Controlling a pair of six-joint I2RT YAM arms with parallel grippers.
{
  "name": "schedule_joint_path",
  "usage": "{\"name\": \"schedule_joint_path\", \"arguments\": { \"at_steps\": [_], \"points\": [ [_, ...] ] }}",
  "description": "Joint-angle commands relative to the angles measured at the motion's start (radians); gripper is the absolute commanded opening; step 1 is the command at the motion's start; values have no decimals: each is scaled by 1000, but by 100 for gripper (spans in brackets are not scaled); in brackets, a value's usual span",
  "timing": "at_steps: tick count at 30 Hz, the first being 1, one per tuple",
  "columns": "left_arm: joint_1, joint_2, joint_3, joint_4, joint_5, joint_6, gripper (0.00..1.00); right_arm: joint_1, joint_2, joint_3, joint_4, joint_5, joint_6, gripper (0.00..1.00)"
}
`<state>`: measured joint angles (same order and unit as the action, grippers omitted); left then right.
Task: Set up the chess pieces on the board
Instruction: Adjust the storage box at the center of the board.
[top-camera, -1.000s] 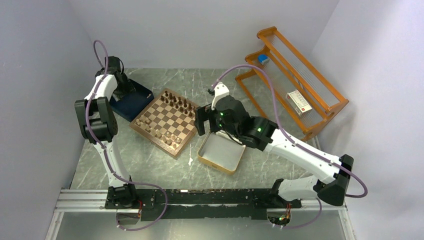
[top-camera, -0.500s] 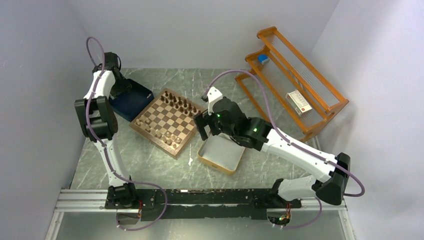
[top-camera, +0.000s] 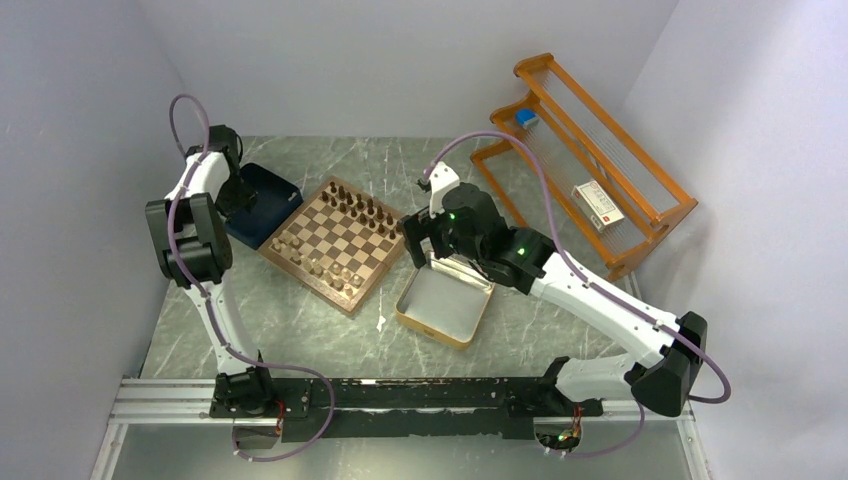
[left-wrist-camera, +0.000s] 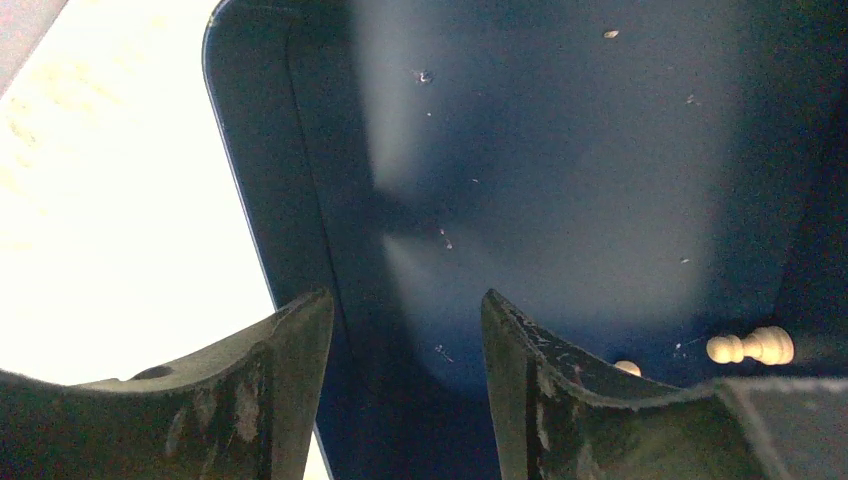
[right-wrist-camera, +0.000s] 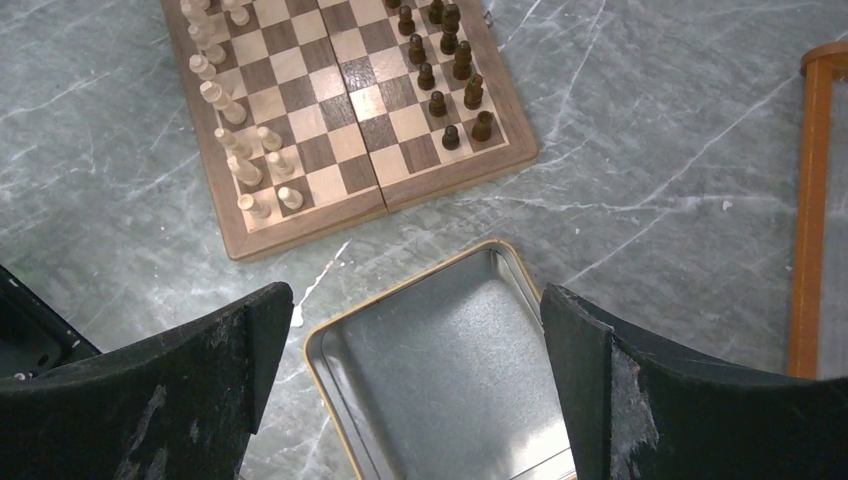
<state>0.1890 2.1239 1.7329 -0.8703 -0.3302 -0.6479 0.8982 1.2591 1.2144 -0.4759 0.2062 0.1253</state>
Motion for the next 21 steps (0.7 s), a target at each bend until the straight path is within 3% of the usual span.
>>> {"name": "schedule_joint_path", "arguments": {
  "at_steps": [1,6,11,21],
  "points": [
    [17,-48,-32,2,-14,-23,60,-8,3,41,-11,8,-17,100],
    [20,-41,21,21,16,-4,59,-8,21,65,-18,-8,-10,100],
    [21,-56,101,-63,-42,-44,71,-8,33,81,-19,-17,-9,100],
    [27,-194,-88,-82,-122,-222,71,-8,47,112,-44,-50,3,100]
  ]
}}
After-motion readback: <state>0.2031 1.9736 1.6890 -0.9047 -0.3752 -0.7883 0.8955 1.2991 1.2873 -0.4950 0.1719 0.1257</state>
